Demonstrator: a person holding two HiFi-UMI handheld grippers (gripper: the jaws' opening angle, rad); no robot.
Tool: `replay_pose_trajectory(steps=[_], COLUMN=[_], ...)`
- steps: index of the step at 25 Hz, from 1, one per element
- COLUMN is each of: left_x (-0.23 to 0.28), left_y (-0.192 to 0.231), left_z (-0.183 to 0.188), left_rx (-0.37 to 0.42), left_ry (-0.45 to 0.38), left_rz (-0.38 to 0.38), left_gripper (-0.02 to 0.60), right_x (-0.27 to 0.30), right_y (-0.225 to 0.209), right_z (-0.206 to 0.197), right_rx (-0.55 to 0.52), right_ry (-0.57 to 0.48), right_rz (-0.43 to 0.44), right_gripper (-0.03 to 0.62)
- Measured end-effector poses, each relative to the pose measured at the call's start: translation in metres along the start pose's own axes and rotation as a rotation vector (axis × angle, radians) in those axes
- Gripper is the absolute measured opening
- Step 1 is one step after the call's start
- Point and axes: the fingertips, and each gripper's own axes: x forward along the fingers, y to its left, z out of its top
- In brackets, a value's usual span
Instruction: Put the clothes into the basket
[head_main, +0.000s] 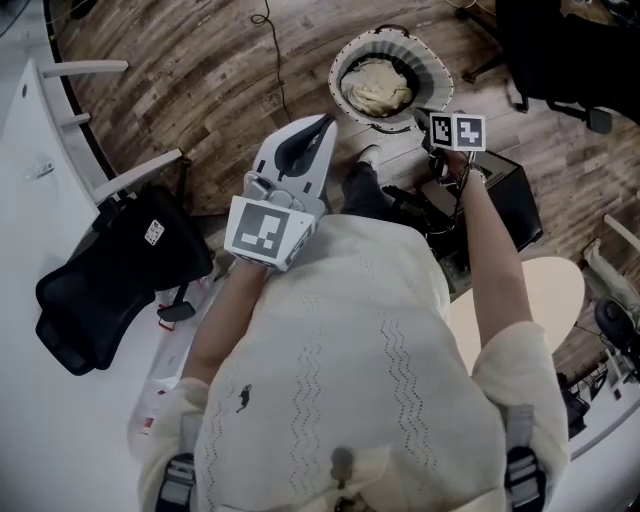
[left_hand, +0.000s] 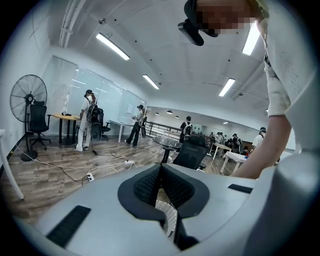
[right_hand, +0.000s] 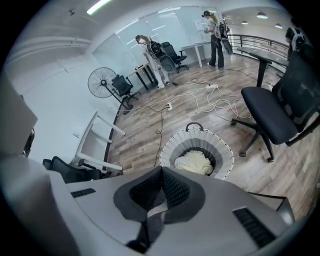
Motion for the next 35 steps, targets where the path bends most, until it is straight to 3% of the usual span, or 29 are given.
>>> replay_pose_trajectory(steps=[22, 35], left_x=[0.005, -0.012], left_y=[-0.02, -0.034], left_z=[0.004, 0.009], left_rx=[0.062, 0.101], left_ry=[0.022, 0.002], left_rz=[-0.155, -0.206], left_gripper=[0.02, 0.02], right_x=[-0.159, -0.258], right_y=[0.054, 0.111], right_z=[0.03, 0.046], right_rx=[0.16, 0.093], right_ry=[-0.465, -0.7], right_rz=[0.03, 0.025], right_gripper=[0.008, 0.008])
